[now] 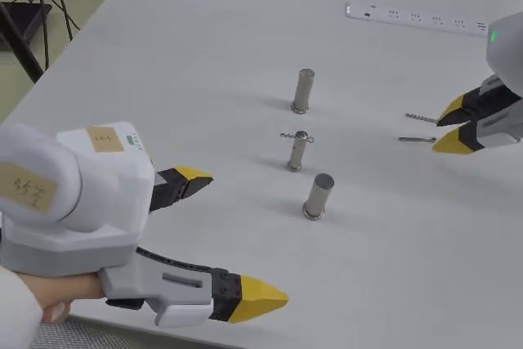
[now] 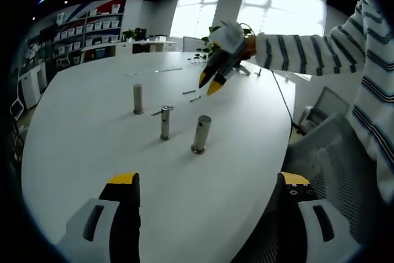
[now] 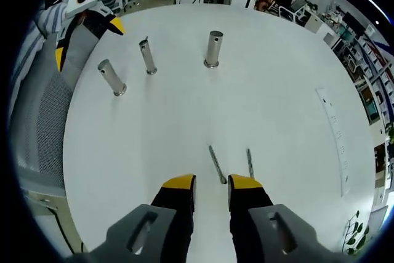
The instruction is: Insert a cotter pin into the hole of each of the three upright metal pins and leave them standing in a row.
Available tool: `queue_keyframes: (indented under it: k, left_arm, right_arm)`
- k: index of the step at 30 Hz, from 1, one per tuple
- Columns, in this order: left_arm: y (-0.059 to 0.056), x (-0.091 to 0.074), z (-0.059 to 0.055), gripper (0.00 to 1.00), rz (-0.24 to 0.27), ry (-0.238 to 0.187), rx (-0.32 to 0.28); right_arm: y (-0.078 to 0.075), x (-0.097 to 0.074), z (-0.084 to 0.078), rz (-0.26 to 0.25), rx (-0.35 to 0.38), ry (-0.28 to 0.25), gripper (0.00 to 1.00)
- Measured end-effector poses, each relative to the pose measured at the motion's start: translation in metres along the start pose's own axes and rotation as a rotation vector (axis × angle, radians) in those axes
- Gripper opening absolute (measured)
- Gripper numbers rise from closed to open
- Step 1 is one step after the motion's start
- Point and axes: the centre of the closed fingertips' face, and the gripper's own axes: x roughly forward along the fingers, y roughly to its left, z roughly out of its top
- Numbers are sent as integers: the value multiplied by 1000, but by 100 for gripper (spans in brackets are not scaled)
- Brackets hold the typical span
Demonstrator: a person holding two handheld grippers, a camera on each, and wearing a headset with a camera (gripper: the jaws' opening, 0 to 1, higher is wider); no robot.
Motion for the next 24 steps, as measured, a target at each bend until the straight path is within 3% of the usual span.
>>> queue_keyframes:
  k: [5,21,24]
  left_arm:
    - [4,-2,4,85,18,-10,-1]
    - [7,-6,6,84,30,-20,-6]
    - [7,-5,6,84,33,-20,-8]
  right_arm:
    - [-2,6,-1,15,-21,22,10]
    - [-2,19,-8,75,-49,97,5]
    - [-1,19,-6,85,-48,92,4]
